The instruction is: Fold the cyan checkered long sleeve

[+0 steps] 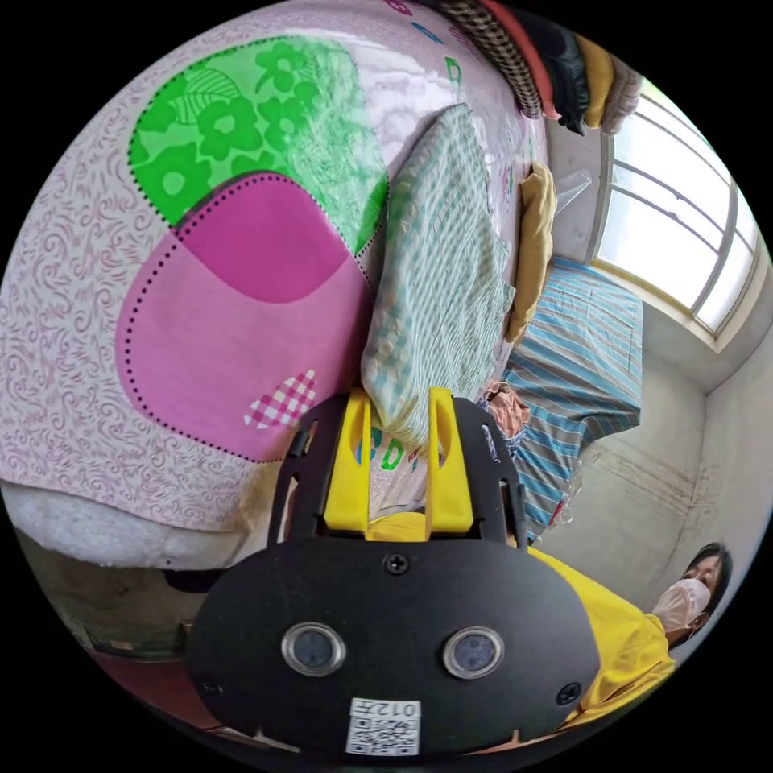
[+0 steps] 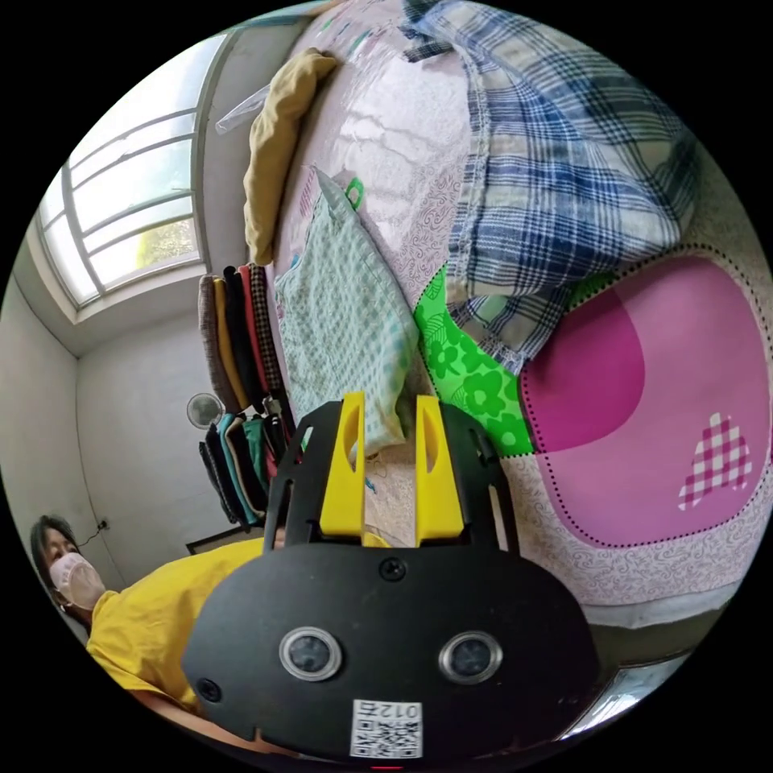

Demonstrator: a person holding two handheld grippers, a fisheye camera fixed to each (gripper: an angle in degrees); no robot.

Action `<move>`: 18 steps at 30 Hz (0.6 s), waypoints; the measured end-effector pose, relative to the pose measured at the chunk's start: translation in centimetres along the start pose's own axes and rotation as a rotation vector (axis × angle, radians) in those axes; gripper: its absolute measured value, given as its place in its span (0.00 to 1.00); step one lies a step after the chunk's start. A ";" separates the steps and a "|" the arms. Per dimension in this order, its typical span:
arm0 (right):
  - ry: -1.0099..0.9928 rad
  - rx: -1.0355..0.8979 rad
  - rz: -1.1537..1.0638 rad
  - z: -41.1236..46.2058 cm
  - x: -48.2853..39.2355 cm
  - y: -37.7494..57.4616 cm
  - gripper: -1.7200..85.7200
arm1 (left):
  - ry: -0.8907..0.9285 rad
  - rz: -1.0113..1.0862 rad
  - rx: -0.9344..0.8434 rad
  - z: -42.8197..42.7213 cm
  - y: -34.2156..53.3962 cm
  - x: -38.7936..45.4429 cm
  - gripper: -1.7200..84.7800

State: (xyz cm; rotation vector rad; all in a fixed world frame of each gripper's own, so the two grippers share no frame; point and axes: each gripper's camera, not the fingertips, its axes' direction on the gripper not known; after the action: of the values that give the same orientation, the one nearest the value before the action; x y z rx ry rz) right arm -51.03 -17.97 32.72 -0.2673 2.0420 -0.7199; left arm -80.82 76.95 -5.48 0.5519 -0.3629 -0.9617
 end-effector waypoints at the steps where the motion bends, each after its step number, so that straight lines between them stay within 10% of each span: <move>1: -0.021 0.004 0.012 0.7 0.3 0.0 0.13 | 0.011 -0.025 -0.002 -0.3 -0.4 -0.8 0.13; 12: 0.176 0.138 -0.037 3.1 -1.9 5.8 0.13 | 0.039 -0.059 0.087 -6.0 1.4 -6.2 0.14; 18: 0.521 -0.074 -0.714 13.5 -14.8 10.7 0.14 | 0.080 0.015 0.146 -6.9 2.3 -7.0 0.17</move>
State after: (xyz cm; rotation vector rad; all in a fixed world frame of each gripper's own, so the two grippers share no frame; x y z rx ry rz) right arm -30.71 -7.89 31.46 -0.9679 2.4767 -1.2441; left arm -79.42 85.87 -10.06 0.7169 -0.3671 -0.9003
